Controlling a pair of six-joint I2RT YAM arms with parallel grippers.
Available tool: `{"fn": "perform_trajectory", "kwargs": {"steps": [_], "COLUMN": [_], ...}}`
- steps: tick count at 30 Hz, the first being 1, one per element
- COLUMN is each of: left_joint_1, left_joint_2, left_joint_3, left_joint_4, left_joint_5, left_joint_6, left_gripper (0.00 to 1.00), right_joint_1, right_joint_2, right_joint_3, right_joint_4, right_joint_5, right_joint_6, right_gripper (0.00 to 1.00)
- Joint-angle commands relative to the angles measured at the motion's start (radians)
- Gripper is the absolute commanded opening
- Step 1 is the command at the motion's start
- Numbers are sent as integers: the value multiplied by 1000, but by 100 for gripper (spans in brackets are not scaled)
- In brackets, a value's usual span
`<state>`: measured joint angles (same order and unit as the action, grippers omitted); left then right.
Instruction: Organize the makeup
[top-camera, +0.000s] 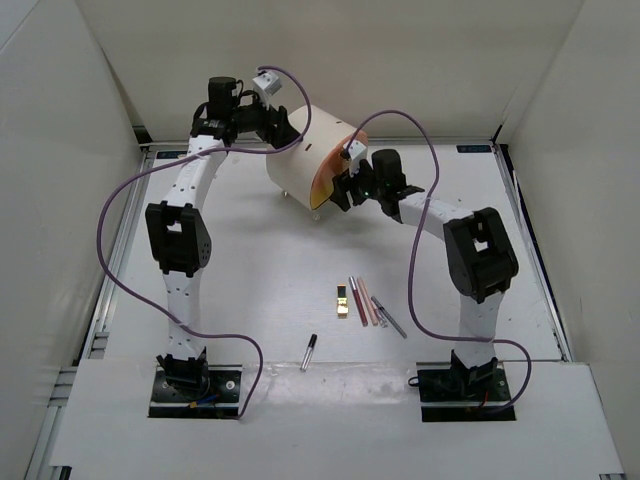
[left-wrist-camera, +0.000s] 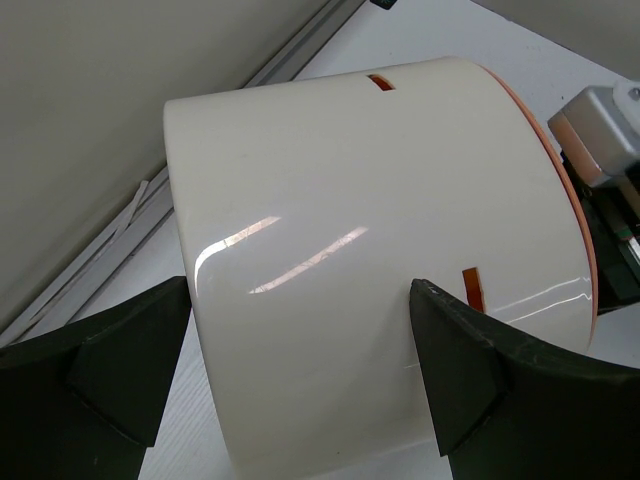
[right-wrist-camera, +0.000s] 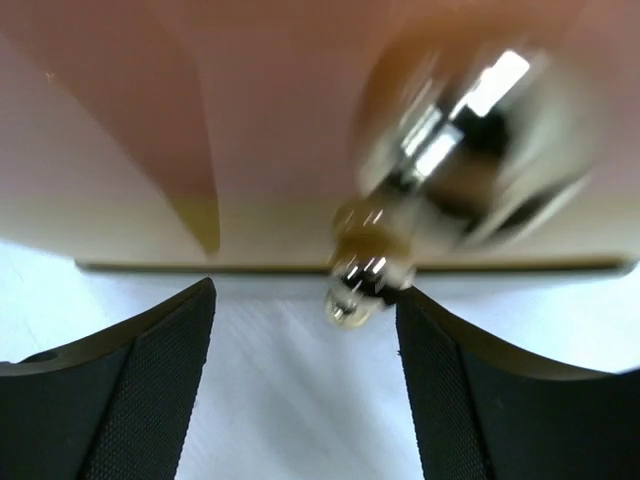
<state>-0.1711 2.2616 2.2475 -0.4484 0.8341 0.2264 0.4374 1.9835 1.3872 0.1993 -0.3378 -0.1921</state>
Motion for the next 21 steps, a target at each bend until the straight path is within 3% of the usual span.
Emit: {"fn": "perform_trajectory", "kwargs": {"steps": [1,4,9,21], "left_joint_1": [-54,-53,-53,-53], "left_joint_2": [52,46,46,61], "left_joint_3": [-40,-40,-39,-23], "left_joint_4": [-159,-162,-159,-153], "left_joint_5": [-52,-64,-70,-67], "left_joint_6": [40,56,68,68], "left_gripper": [98,98,98,98], "right_joint_1": [-2,-26,-84,-137], "right_joint_2": [-93,-150,-161,60], "right_joint_3": [-79,-172,-238,-51], "right_joint_4": [172,123,92,157], "right_joint_5": [57,8,-85,-184], "right_joint_6": [57,22,-9,42], "right_gripper": [76,82,82,77]}}
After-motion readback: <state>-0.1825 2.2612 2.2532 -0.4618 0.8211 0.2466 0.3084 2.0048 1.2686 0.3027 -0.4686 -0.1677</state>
